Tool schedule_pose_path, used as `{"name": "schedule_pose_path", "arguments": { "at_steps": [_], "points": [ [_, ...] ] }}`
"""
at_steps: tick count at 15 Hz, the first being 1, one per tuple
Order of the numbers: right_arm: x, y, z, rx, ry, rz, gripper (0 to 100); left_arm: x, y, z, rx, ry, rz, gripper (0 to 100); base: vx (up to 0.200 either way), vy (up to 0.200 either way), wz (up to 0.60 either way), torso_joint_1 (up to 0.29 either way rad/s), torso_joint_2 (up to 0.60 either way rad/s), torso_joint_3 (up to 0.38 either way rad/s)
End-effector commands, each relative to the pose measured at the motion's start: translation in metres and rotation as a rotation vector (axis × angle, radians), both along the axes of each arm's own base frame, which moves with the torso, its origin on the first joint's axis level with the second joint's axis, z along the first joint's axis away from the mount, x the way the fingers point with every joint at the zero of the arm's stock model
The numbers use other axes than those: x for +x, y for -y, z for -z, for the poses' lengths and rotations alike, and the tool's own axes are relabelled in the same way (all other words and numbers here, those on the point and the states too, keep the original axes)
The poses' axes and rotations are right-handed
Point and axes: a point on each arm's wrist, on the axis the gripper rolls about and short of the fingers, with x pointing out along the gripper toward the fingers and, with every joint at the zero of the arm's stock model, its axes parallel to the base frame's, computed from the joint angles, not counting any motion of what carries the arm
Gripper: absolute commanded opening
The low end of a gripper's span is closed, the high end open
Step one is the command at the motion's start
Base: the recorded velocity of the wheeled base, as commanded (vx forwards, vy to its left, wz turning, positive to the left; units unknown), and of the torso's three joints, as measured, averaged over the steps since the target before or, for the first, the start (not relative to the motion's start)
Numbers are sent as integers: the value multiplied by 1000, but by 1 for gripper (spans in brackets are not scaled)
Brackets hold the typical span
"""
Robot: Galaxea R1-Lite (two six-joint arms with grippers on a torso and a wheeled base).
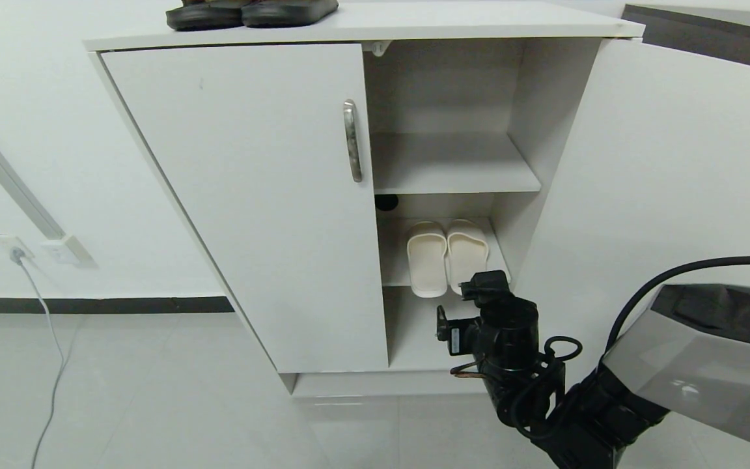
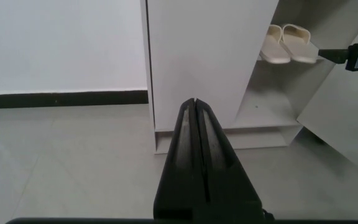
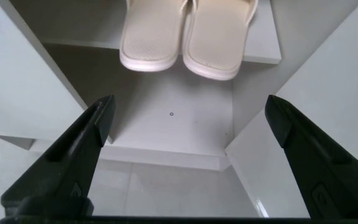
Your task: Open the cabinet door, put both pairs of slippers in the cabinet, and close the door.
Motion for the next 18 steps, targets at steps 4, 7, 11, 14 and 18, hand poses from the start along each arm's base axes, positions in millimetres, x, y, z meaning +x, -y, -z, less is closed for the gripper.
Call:
{"name": "schedule_pose_path", "arguments": {
  "at_steps": [4, 7, 11, 14, 18],
  "points": [
    [0, -1, 3, -6, -6, -1, 100, 0, 0, 0, -1, -1, 0, 0, 0, 0, 0, 0, 0, 0],
    [0, -1, 4, -7, -7, -1, 100, 0, 0, 0, -2, -1, 0, 0, 0, 0, 0, 0, 0, 0],
    [0, -1, 3, -6, -6, -2, 100, 0, 0, 0, -4, -1, -2, 0, 0, 0, 0, 1, 1, 159],
    [0, -1, 3, -5, -4, -2, 100, 0, 0, 0, -2, -1, -2, 0, 0, 0, 0, -1, 2, 137],
    [0, -1, 5, -8, -8, -2, 100, 0, 0, 0, -4, -1, -2, 0, 0, 0, 0, 1, -1, 13]
  ]
}}
